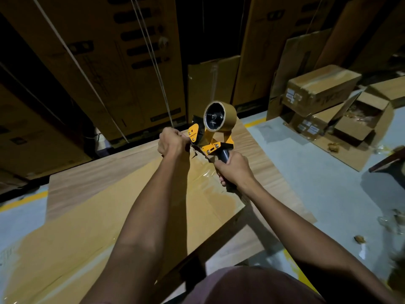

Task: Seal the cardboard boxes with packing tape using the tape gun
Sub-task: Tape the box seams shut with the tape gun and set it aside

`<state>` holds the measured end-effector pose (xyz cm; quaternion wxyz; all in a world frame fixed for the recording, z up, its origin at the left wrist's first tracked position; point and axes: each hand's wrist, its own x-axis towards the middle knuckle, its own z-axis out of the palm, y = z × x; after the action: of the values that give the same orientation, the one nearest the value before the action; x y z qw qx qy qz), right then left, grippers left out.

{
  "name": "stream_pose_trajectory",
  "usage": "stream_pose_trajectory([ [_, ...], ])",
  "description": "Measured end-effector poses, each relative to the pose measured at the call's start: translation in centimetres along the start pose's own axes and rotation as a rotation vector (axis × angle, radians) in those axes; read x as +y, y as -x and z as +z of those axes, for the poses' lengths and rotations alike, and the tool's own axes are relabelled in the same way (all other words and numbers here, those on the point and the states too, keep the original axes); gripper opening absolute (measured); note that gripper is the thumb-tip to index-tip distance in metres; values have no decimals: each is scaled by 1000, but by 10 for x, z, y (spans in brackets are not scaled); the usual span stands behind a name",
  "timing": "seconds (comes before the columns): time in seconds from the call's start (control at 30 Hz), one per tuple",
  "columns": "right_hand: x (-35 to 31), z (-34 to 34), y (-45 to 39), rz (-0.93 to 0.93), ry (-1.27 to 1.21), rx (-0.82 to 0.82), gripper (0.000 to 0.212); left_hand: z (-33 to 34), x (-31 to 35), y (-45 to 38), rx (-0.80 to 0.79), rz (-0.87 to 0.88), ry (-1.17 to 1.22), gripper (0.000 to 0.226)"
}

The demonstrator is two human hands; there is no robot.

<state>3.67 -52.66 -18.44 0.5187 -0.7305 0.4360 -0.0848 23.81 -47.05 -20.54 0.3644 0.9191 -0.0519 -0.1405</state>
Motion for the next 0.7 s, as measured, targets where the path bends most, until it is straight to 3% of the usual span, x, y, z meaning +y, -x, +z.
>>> stream_pose_trajectory([
  [0.23, 21, -20, 28, -29, 139, 35, 8, 7, -13, 10, 63, 181, 35, 18],
  [0.37, 20, -16, 24, -35, 158, 51, 8, 24, -33, 24, 228, 451, -230, 17],
  [0.57, 25, -14, 24, -71, 249, 84, 13, 16, -38, 29, 185, 474, -375, 33],
  [0.7, 24, -16, 26, -87, 317, 103, 14, 14, -46, 43, 124, 388, -396, 39],
])
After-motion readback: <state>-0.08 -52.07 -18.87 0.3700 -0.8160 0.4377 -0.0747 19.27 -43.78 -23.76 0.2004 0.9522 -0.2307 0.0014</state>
